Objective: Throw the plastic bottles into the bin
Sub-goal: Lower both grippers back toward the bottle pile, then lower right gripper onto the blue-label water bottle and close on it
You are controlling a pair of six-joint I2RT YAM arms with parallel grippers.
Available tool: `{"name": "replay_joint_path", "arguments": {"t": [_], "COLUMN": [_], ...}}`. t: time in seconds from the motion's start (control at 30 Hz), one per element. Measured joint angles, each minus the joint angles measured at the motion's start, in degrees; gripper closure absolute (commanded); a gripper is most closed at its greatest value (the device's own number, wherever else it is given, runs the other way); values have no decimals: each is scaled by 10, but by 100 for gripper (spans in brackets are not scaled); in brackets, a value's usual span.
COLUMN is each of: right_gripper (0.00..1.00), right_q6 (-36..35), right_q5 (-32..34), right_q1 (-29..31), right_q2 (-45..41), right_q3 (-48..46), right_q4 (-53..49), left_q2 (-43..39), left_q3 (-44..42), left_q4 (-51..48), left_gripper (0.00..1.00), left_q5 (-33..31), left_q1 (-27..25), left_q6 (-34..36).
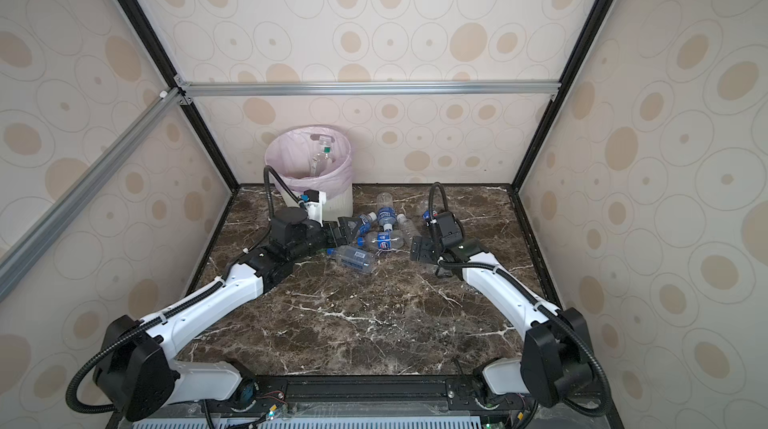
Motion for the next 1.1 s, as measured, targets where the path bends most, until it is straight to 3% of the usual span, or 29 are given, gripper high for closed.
{"name": "replay_joint_path", "arguments": {"t": [0.2,0.43,0.77,1.1], "right_gripper": [4,8,13,33], "right_q6": [2,-10,-30,-50], "right_q5": [-9,-8,15,0], "right_q1": [-29,-36,-39,-56], "right_q2": [71,156,159,172], "right_q3": [20,94,85,41], "right_q4": [-20,-56,-49,-9], "left_q2": [30,62,62,63], "left_q3": [-2,1,-97,-101], "left_q4": [18,19,102,127], "left_gripper": [1,1,1,1], "left_q5": [26,54,81,80], "left_q1": [-8,-9,-17,-45], "left_q6": [-54,-71,-101,-99]}}
